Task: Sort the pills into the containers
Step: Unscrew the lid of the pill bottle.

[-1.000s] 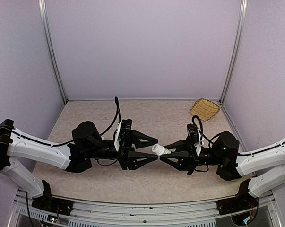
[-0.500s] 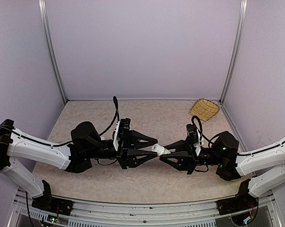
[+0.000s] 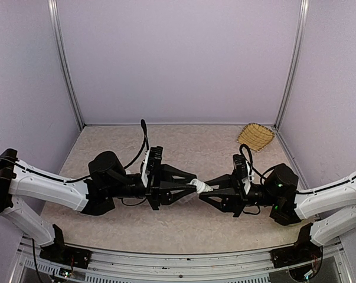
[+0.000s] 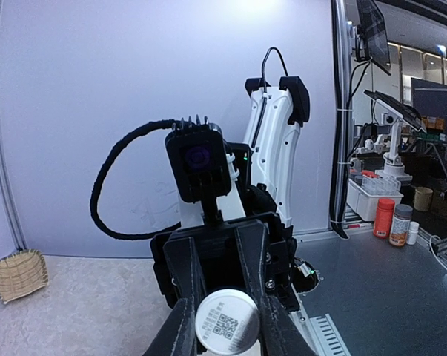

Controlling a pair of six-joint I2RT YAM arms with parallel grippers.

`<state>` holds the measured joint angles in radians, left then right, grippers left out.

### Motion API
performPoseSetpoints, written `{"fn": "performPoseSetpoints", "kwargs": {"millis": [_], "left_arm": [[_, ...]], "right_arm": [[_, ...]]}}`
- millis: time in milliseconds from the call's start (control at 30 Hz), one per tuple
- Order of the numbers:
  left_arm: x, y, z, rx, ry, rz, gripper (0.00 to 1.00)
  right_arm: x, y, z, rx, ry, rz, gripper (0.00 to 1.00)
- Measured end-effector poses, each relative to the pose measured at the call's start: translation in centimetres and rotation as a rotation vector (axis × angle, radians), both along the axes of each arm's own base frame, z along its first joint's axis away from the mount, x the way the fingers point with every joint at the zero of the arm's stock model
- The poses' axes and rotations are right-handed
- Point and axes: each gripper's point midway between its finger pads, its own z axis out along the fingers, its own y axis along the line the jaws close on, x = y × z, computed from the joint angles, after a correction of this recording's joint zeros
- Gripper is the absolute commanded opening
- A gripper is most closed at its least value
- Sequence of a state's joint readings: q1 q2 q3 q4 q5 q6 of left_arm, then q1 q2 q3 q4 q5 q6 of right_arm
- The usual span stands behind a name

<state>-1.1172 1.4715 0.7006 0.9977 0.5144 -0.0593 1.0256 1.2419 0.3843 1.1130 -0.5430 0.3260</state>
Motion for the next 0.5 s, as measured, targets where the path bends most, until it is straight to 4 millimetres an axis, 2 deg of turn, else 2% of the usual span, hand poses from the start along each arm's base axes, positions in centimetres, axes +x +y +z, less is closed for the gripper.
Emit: {"fn": "performPoseSetpoints", "kwargs": {"millis": [133, 500], "left_arm": [[0.4, 0.0, 0.1, -0.002, 0.022, 0.021, 0.21], [1.2, -0.8, -0.1, 0.010, 0.140, 0.138, 0.22]], "right_arm": [[0.2, 0.0, 0.0, 0.002, -0.004, -0.015, 0.18], [1.1, -0.8, -0.1, 0.005, -0.026, -0.091, 0.17]]}}
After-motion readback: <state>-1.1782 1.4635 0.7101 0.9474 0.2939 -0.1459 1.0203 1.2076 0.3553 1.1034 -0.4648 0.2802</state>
